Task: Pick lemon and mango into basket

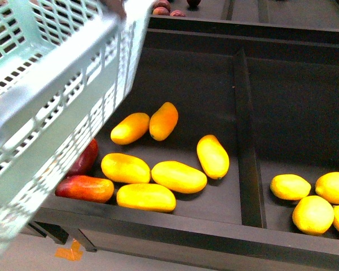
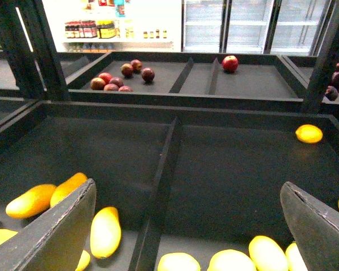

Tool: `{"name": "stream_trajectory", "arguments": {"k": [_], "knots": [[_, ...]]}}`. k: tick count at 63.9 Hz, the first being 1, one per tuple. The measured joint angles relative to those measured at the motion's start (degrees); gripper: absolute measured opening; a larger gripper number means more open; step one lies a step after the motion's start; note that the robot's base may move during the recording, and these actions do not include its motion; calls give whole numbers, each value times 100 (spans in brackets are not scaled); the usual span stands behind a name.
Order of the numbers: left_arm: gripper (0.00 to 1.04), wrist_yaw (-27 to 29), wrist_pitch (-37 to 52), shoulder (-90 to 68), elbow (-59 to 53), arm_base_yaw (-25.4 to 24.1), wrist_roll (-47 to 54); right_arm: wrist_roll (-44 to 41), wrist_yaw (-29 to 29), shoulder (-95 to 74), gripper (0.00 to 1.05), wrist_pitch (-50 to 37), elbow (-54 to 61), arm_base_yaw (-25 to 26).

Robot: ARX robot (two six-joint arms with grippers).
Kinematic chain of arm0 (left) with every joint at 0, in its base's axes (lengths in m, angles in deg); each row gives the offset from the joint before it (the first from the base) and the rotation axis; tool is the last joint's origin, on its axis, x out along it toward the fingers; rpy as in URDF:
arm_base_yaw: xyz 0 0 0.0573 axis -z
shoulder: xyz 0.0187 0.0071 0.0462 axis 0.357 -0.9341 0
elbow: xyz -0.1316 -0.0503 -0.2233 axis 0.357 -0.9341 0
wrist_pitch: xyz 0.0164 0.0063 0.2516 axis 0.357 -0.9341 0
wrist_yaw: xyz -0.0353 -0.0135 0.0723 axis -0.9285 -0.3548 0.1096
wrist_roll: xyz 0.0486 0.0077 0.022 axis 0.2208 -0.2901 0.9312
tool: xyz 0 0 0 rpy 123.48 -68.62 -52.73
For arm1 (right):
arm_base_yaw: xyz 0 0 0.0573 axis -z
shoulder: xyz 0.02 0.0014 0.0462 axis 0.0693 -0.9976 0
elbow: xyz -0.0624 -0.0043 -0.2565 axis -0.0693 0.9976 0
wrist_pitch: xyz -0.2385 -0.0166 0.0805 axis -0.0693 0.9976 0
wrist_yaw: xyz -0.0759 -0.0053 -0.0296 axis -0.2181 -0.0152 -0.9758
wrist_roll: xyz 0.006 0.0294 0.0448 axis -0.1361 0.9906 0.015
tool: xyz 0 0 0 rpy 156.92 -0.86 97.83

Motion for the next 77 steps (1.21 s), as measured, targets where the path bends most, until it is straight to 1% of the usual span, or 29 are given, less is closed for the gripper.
{"name": "stream_trajectory", "arguments": {"k": [5,13,21,24,34,41,58,59,60,61,62,63,64,66,69,76,77], "knots": [[5,68,127,-778,411,267,944,0,-17,0,96,0,0,0],[5,-7,201,-1419,890,632,1211,0,-17,2,96,0,0,0],[5,-592,203,-1882,1405,1069,1209,0,-17,2,96,0,0,0],[5,-903,203,-2031,1606,1325,1134,0,-17,0,96,0,0,0],[5,-1467,260,-2118,1792,1921,809,0,-20,0,96,0,0,0],[5,-1617,417,-2057,1703,2000,671,0,-17,0,96,0,0,0],[5,-1458,433,-1974,1659,1974,669,0,-20,0,96,0,0,0],[5,-1458,431,-1974,1659,1971,667,24,-61,-26,96,35,-13,-22],[5,-1458,431,-1974,1659,1971,664,127,-227,-76,96,127,-37,-59],[5,-1458,431,-1974,1659,1971,662,328,-638,-208,96,444,-164,-170],[5,-1462,431,-1974,1659,1971,662,391,-737,-306,96,634,-240,-232],[5,-1464,433,-1974,1657,1971,667,695,-1263,-553,96,988,-396,-299],[5,-1469,431,-1974,1652,1969,667,831,-1429,-675,96,1145,-468,-302],[5,-1469,433,-1971,1650,1965,658,1292,-1906,-1156,96,1585,-695,-177],[5,-1488,433,-1965,1650,1967,660,1720,-1961,-1582,96,1591,-817,173],[5,-1532,433,-1965,1648,1967,651,2107,-1410,-2190,96,1095,-999,1106],[5,-1537,433,-1965,1648,1967,649,2149,-1303,-2332,96,966,-1032,1298]]}}
